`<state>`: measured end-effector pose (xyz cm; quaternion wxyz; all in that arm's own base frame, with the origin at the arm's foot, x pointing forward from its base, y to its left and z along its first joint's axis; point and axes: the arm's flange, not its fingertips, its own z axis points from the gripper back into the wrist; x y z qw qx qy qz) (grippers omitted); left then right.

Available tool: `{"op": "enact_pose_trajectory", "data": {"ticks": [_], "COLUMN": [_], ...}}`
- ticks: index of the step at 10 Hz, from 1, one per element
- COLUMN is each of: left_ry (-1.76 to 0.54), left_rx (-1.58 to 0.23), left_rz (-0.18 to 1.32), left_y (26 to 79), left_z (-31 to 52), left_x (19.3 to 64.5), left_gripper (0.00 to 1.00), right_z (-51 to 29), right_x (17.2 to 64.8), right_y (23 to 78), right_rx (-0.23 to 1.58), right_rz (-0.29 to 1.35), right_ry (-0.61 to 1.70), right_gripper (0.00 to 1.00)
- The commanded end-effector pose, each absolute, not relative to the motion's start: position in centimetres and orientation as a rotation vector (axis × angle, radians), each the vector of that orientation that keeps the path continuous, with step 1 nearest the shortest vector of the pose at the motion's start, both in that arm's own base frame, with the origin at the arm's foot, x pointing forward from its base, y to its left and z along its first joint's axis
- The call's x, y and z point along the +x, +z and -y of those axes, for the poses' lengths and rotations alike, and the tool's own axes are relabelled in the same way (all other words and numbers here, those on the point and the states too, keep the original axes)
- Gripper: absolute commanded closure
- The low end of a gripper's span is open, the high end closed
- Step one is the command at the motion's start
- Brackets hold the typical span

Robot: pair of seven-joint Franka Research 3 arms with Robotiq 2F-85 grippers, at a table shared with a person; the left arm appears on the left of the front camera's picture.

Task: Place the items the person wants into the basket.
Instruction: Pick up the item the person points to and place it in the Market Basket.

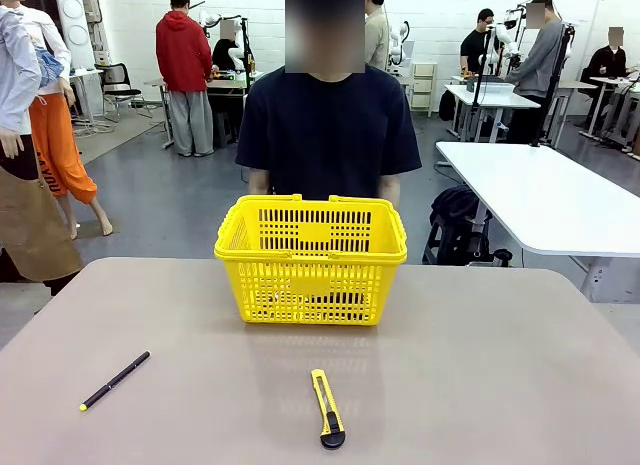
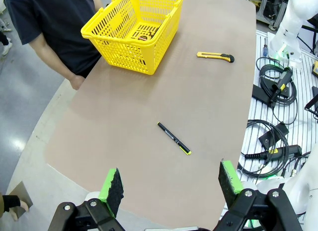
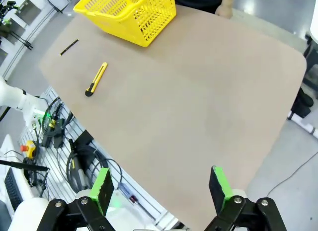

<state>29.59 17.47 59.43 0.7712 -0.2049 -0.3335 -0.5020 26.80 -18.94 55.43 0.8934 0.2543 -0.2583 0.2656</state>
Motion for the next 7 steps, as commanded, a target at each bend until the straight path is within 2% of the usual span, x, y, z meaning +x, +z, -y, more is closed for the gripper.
{"op": "enact_pose_trajectory", "data": {"ticks": [1, 7], "left_ry": [-1.105, -1.105], "left_rx": [-0.45, -0.45], "left_rz": [0.739, 0.739], "left_y": [59.35, 59.35], "left_z": [-17.64, -17.64], "left_x": [29.52, 29.52], "left_gripper": [0.0, 0.0], "right_z": [18.78, 18.78], "right_x": [26.96, 26.96], "right_y": [55.11, 55.11], "right_rx": [0.521, 0.521], "right_rz": [0.548, 0.548], "right_ry": [0.554, 0.554], "right_gripper": [0.0, 0.0]}}
